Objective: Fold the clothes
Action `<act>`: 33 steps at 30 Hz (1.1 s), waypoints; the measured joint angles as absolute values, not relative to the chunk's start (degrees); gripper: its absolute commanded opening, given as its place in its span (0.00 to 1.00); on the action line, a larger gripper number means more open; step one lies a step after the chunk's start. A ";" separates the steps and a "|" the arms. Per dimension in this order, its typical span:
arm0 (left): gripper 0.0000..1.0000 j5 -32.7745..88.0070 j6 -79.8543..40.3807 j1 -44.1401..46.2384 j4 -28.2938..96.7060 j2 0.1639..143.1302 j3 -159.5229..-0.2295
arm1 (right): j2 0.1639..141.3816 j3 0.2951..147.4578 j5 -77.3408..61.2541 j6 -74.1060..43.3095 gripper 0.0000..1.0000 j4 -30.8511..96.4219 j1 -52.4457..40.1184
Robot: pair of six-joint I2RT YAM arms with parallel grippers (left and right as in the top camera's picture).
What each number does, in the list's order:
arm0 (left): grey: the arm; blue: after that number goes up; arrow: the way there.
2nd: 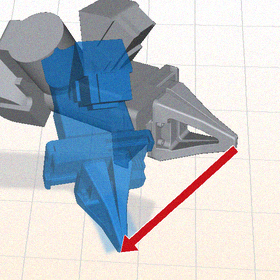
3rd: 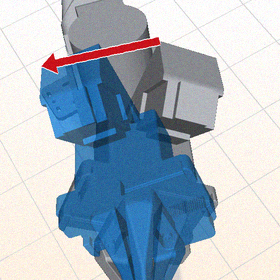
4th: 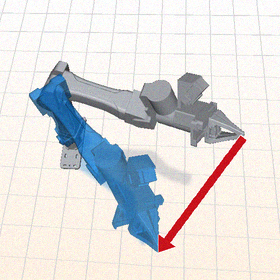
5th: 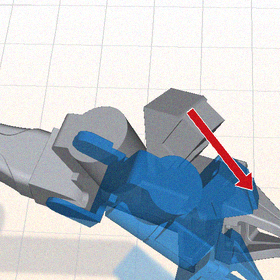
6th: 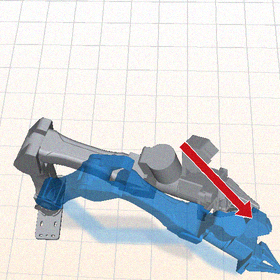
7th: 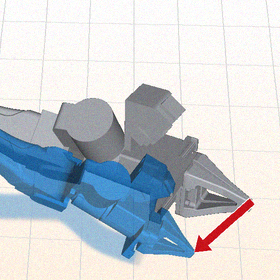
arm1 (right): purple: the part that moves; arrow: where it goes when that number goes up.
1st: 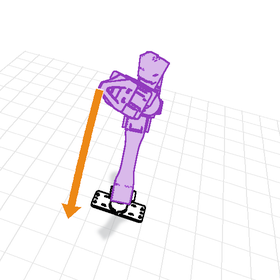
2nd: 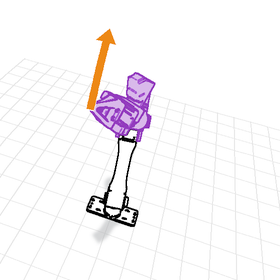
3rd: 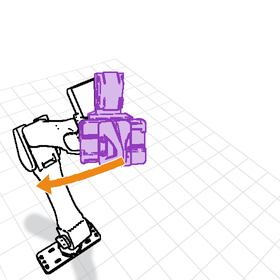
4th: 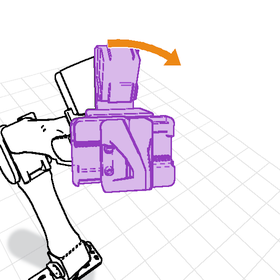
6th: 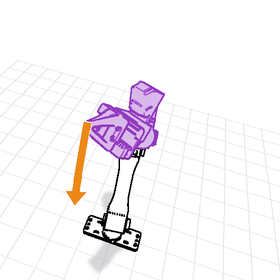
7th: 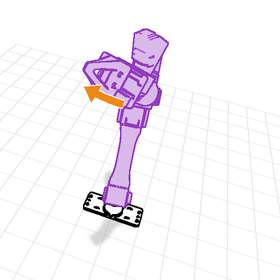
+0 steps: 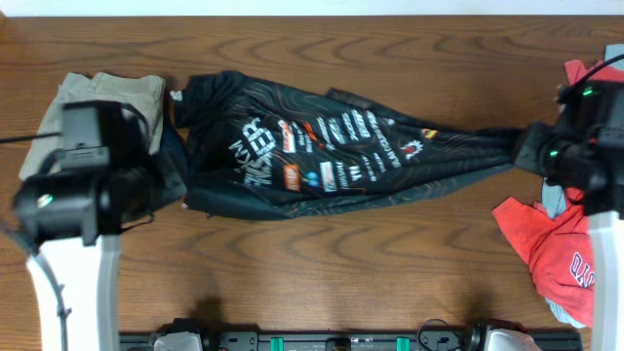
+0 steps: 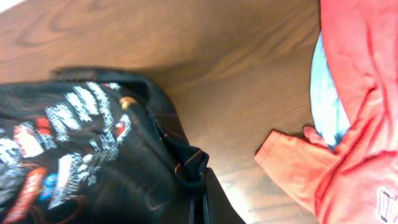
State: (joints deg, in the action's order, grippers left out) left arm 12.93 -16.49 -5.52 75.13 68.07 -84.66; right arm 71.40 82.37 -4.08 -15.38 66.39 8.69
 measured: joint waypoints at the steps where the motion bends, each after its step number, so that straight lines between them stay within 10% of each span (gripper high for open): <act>1: 0.06 12.93 -16.43 -5.52 75.66 67.85 -87.15 | 71.37 85.10 -4.23 -15.14 0.01 68.16 8.95; 16: 0.07 19.97 -16.19 -5.32 86.24 66.08 -103.44 | 72.36 101.67 -4.69 -11.49 0.01 81.84 10.59; 33: 0.51 26.76 -18.59 20.78 66.74 81.87 -67.42 | 79.88 101.12 -4.62 -11.27 0.01 83.53 10.59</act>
